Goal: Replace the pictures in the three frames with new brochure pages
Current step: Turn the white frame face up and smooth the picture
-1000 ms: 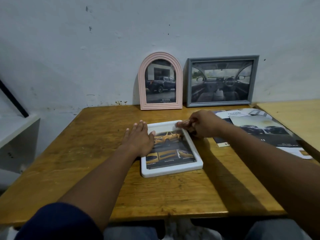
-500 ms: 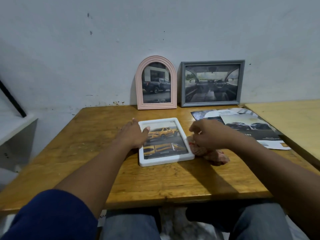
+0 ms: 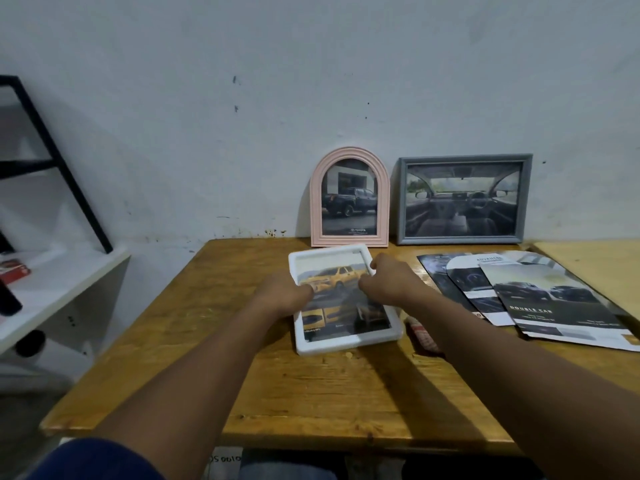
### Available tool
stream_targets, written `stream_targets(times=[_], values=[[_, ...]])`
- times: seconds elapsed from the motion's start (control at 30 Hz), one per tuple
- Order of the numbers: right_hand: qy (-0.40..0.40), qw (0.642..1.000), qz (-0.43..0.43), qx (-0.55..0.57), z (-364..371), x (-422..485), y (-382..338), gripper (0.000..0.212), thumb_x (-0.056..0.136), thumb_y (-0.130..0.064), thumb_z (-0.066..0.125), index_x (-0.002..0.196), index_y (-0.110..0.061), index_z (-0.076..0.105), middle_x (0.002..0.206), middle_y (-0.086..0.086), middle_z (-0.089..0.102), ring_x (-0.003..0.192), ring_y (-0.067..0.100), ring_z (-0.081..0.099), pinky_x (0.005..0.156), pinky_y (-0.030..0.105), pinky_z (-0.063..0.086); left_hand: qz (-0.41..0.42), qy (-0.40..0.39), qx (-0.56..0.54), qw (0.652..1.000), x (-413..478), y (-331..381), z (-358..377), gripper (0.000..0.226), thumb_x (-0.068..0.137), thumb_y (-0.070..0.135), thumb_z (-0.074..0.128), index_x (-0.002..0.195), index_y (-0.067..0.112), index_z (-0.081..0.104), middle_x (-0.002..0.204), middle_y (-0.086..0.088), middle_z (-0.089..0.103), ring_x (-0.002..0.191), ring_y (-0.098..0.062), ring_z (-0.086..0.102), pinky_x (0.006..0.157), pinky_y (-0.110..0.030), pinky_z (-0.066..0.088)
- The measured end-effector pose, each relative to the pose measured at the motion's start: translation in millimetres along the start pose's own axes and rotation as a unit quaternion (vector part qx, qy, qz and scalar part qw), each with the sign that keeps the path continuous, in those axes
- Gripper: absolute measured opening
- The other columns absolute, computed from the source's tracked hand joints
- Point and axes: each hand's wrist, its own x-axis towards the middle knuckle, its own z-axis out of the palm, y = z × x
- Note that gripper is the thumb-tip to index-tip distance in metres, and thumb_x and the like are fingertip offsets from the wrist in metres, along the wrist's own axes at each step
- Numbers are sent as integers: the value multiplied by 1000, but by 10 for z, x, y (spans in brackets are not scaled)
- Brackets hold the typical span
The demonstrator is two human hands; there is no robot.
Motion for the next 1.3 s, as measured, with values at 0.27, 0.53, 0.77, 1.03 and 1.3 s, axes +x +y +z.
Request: stream_targets(times=[0.27,0.53,0.77,1.03,1.3], values=[[48,970,-146,190,5,90,-405,52,90,-18,66,136,-23,43,119,4,60,89,14,67,66,28,59,132,117,-3,984,106,191,-569,26,101,34,57,121,17,60,105,-2,67,88,-17,65,65,-25,58],[73,949,-231,202,286,407,-719,60,89,-15,67,141,-25,38,145,2,46,129,18,46,98,33,47,143,184,-58,971,399,109,-846,77,89,55,61,155,33,28,155,-3,46,137,-32,49,110,-53,45],[45,954,-240,174,578,952,-900,69,90,-12,67,145,-31,31,157,0,34,135,19,42,91,20,38,121,200,-66,970,867,-2,-993,85,100,26,61,162,32,4,164,-3,30,145,-31,39,113,-45,41],[17,956,-233,178,871,1518,-946,80,87,-12,67,151,-34,23,164,-8,15,144,25,32,110,46,42,117,183,-45,975,1498,-135,-1113,87,100,14,56,161,38,-1,165,-2,27,144,-30,38,113,-50,43],[41,966,-210,145,1042,1754,-865,77,89,-16,67,151,-30,24,166,-6,6,148,23,23,116,45,33,124,175,-16,977,1894,-146,-1018,87,101,12,54,161,37,-4,167,-2,21,142,-27,40,97,-32,49]])
